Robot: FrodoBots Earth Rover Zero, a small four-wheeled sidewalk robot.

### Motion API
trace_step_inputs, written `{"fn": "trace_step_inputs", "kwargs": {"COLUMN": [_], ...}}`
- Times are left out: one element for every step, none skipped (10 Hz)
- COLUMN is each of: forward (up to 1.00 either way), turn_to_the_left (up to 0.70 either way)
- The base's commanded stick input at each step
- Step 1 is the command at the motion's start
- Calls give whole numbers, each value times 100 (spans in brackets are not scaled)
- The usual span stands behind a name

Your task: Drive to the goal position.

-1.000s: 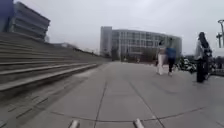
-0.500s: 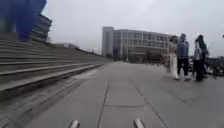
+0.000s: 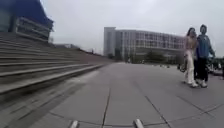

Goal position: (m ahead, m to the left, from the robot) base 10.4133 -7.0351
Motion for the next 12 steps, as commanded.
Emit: {"fn": "trace_step_inputs", "kwargs": {"forward": [85, 85, 85, 85, 85, 85, 85, 85, 85, 85, 85, 85], "turn_to_the_left": [-4, -11, -29, -34, -34, -34, -34, -34, -34, -34, -34, -34]}}
